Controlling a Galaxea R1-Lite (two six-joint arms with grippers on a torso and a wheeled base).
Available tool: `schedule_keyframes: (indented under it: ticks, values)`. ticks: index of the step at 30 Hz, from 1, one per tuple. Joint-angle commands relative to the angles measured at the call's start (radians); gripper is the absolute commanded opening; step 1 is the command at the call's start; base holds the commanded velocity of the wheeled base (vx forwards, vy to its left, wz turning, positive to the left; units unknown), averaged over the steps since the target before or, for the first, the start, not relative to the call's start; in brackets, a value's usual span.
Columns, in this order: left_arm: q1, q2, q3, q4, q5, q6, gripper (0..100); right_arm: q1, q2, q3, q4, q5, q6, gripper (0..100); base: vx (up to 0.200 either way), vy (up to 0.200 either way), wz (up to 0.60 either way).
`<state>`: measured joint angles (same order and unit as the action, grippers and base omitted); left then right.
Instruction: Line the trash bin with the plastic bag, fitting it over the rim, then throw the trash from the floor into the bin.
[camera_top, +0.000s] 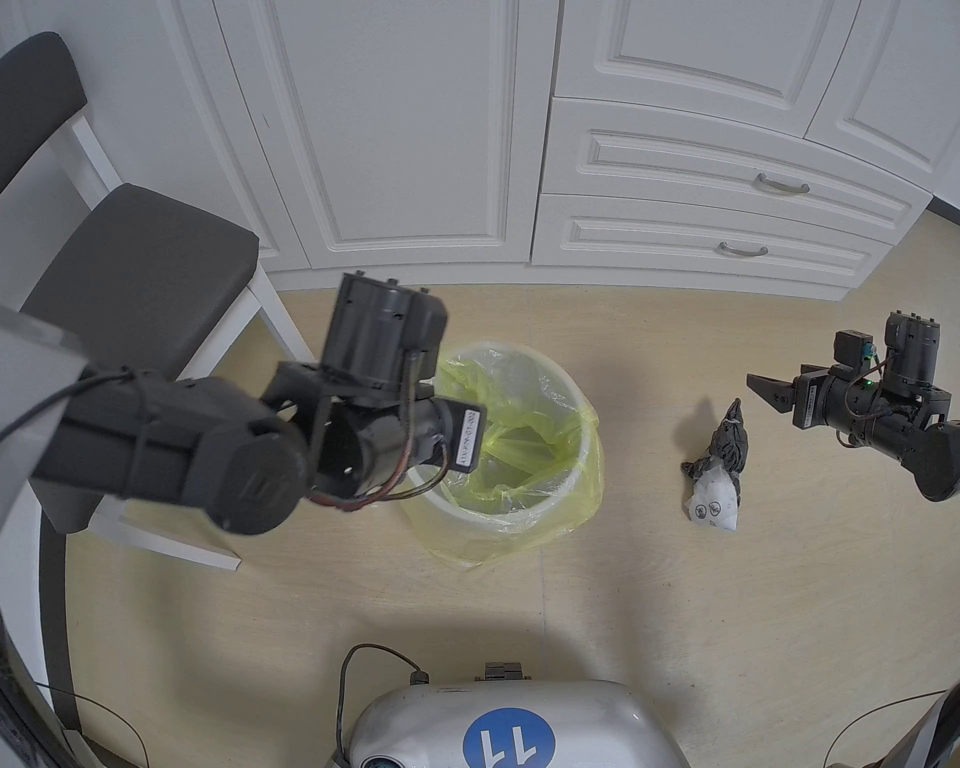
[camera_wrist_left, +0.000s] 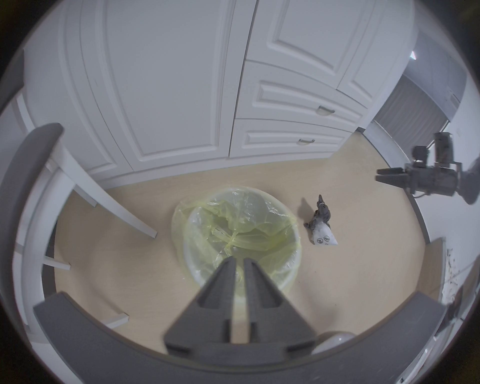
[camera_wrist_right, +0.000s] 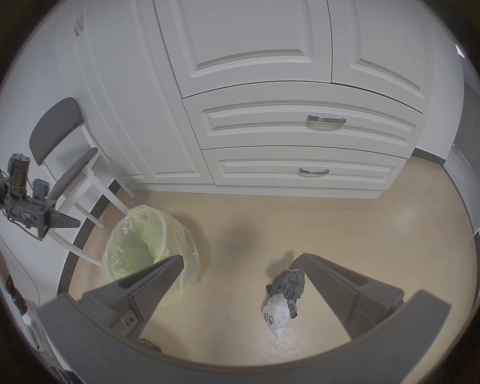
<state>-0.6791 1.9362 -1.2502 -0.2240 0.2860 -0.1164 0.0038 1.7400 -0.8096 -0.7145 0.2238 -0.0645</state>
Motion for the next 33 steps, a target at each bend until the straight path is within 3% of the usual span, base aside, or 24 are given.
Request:
schedule_keyframes:
  ticks: [1,8,16,17,20,26,30,33]
  values:
    - [-0.025,-0.444,0.43,-0.205,0.001,0.095,100,0.007,-0.085,0.046,0.006,0.0,-0.001,100,0.0,0.0,0.0]
    - [0.007,-0.666,0.558,-0.238,-0.021,0.093,100,0.018,-0.192,0.073,0.107,0.0,-0.009,100,0.0,0.0,0.0]
    - [0.072,-0.855,0.696,-0.256,-0.022,0.089,100,0.038,-0.329,0.161,0.122,-0.014,-0.094,100,0.0,0.0,0.0]
    - [0.085,-0.878,0.71,-0.261,-0.022,0.089,100,0.03,-0.398,0.217,0.122,-0.024,-0.19,100,0.0,0.0,0.0]
    - [0.136,-0.925,0.749,-0.279,-0.021,0.089,100,0.025,-0.464,0.262,0.124,-0.026,-0.268,100,0.0,0.0,0.0]
    - [0.168,-1.019,0.795,-0.314,-0.041,0.11,100,0.022,-0.41,0.217,0.179,-0.011,-0.258,100,0.0,0.0,0.0]
    - [0.228,-1.066,0.795,-0.313,-0.041,0.176,100,-0.019,-0.221,0.078,0.305,0.066,-0.143,100,0.0,0.0,0.0]
    - [0.277,-1.083,0.795,-0.314,-0.041,0.208,100,-0.036,-0.112,0.006,0.342,0.086,-0.121,100,0.0,0.0,0.0]
